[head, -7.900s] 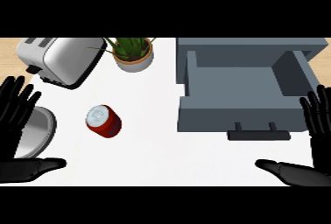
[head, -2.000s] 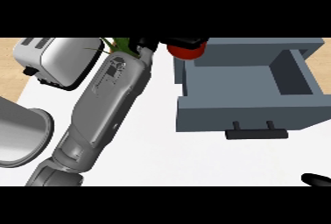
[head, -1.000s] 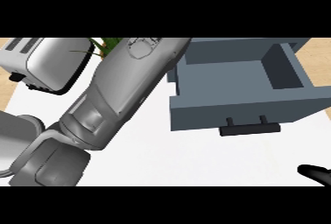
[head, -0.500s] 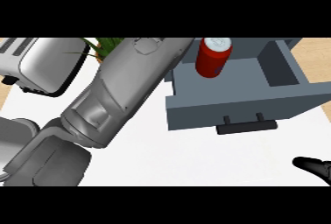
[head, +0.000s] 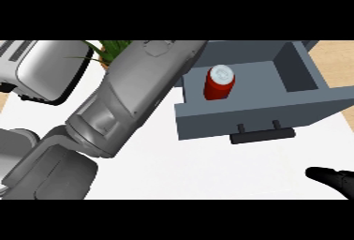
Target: Pick up the can, place it into the drawer and close the drawer
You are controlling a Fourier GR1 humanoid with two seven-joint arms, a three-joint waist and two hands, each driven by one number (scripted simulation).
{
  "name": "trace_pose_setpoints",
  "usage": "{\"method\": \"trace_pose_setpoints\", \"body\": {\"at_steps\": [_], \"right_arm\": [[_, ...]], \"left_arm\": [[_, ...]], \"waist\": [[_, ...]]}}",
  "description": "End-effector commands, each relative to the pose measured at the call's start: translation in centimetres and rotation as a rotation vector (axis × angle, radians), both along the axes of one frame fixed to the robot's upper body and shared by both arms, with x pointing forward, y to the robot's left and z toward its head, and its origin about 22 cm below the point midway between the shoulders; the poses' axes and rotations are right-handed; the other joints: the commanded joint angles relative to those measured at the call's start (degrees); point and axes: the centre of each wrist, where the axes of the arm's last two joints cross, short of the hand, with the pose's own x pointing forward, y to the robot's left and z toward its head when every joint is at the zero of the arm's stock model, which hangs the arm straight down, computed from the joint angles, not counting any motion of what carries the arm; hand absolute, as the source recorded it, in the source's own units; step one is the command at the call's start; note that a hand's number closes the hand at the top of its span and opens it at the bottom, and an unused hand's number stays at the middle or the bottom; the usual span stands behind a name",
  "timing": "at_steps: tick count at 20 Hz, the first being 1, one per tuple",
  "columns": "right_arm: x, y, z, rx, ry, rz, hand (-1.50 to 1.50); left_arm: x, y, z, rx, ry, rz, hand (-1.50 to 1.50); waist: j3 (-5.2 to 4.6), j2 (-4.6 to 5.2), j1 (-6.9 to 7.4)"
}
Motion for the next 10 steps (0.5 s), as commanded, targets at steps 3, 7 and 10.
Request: {"method": "trace_pose_setpoints", "body": {"at_steps": [3,7,10], "right_arm": [[1.6,0.4,0.5,-0.197,-0.071,0.0,-1.5],[2.9,1.9,0.9,-0.347,-0.07,-0.021,-1.5],[4.3,1.9,-0.1,-0.445,-0.073,-0.025,-1.5]], "left_arm": [[0.3,0.6,-0.9,-0.057,0.012,0.004,-1.5],[0.2,0.3,-0.1,-0.106,0.005,-0.023,-1.5],[0.1,0.1,0.7,-0.127,0.005,-0.022,-1.5]], "waist": [[0.0,0.4,0.61],[-0.09,0.41,1.4],[-0.05,0.19,2.17]]}}
